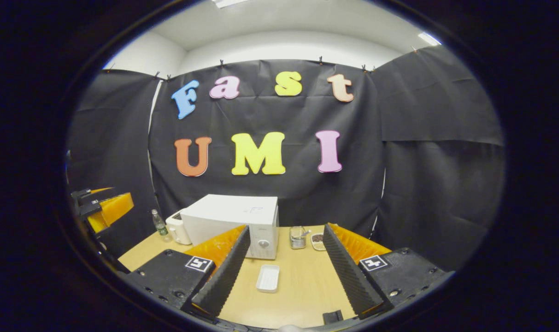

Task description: Open the microwave oven with the left hand, put the food in, and close the microwave oven.

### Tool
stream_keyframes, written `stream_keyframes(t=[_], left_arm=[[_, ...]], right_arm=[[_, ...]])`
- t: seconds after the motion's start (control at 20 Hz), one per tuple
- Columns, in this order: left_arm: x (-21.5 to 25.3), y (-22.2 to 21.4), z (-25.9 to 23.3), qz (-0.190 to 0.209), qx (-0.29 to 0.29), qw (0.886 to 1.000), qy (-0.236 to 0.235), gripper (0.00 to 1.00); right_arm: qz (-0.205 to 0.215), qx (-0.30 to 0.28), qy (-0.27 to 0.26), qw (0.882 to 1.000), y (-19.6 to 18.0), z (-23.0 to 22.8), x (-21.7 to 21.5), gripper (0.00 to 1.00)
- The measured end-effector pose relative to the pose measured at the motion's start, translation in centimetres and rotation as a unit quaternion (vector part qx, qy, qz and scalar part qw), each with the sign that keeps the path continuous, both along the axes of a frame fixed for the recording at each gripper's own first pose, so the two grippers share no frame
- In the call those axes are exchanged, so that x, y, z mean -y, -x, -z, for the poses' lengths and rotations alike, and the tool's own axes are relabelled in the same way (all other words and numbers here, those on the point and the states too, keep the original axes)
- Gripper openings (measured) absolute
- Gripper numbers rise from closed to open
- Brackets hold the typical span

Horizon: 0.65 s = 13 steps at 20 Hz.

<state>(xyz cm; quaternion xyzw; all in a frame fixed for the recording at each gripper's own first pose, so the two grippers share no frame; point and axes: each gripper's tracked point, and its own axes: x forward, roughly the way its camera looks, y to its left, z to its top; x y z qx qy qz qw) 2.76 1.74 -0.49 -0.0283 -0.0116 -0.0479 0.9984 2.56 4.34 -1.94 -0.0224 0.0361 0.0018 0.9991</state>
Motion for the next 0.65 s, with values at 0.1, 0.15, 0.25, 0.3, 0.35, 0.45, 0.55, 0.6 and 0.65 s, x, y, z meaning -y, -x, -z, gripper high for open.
stream_keyframes(t=[0.1,0.15,0.25,0.3,0.35,0.45,0.55,0.6,0.65], left_arm=[[-0.1,-0.1,-0.4,-0.003,0.004,1.000,0.002,0.95],[-0.2,-0.2,-0.6,-0.002,0.007,1.000,0.002,0.95],[-0.1,-0.3,-0.7,-0.003,0.007,1.000,0.004,0.95],[-0.1,-0.4,-0.7,-0.003,0.006,1.000,0.005,0.95],[-0.1,-0.5,-0.6,-0.003,0.005,1.000,0.005,0.95],[-0.1,-0.6,-0.7,-0.005,0.006,1.000,0.005,0.95],[-0.2,-0.9,-0.7,-0.007,0.005,1.000,0.003,0.95],[-0.2,-0.7,-0.7,-0.007,0.004,1.000,0.003,0.95],[-0.2,-0.8,-0.8,-0.009,0.004,1.000,0.004,0.88]], right_arm=[[-0.002,0.002,-0.004,1.000,0.0,-0.4,-0.1,1.00],[-0.003,0.001,-0.005,1.000,-0.3,-0.3,-0.2,0.91],[-0.002,0.000,-0.004,1.000,-0.6,-0.3,0.0,1.00],[-0.002,0.001,-0.004,1.000,-0.6,-0.4,0.1,0.91],[-0.002,0.000,-0.003,1.000,-0.7,-0.3,0.0,0.91],[-0.002,0.000,-0.002,1.000,-0.7,-0.4,0.0,0.91],[-0.004,-0.001,-0.003,1.000,-0.9,-0.5,0.0,0.91],[-0.004,0.000,-0.004,1.000,-1.0,-0.6,0.0,0.91],[-0.005,0.000,-0.005,1.000,-1.1,-0.8,0.0,1.00]])
